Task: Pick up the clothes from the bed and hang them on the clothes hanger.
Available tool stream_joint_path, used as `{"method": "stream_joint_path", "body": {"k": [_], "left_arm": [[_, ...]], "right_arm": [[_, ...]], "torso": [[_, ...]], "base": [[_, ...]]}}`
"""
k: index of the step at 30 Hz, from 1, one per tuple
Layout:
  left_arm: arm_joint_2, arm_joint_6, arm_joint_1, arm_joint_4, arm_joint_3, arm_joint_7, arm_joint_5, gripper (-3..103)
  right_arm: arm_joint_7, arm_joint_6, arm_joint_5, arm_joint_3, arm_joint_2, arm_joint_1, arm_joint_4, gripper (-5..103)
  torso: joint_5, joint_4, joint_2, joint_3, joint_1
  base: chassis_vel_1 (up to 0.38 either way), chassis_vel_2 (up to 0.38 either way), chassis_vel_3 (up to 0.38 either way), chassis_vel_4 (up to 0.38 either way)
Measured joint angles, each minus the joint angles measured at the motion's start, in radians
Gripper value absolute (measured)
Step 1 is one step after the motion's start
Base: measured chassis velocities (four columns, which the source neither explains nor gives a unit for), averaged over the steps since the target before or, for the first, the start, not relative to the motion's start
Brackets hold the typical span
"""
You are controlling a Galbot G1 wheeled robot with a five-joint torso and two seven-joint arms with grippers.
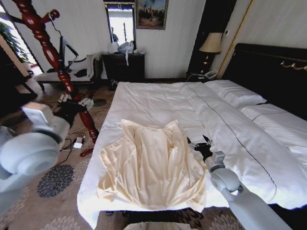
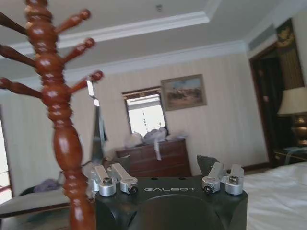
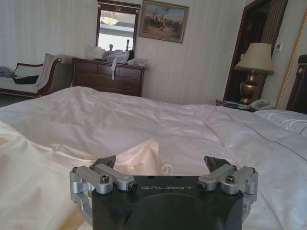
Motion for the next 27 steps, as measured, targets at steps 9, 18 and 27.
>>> {"method": "stream_joint_path", "body": {"k": [9, 18, 27], "left_arm": [[0.056, 0.113, -0.344, 0.224, 0.123, -0.076, -0.165, 94], [0.083, 0.180, -0.528, 0.389, 0.209, -0.062, -0.296, 97], [-0.156, 0.181, -1.084, 0.640, 0.763, -0.072, -0.255, 97]], "right_arm": [[0.000, -0.008, -0.004, -0.051, 0.013, 0.028, -0.017, 100], [0.005, -0.027, -0.003, -0.056, 0.033, 0.013, -0.002, 100], [0.007, -0.032, 0.004, -0.059, 0.041, 0.013, 0.016, 100]], "torso": [[-0.0002, 0.0001, 0.000, 0.000, 0.000], [0.0002, 0.0009, 0.000, 0.000, 0.000], [0.0007, -0.0009, 0.000, 0.000, 0.000]], "base": [[0.000, 0.000, 0.000, 0.000], [0.000, 0.000, 0.000, 0.000], [0.000, 0.000, 0.000, 0.000]]}}
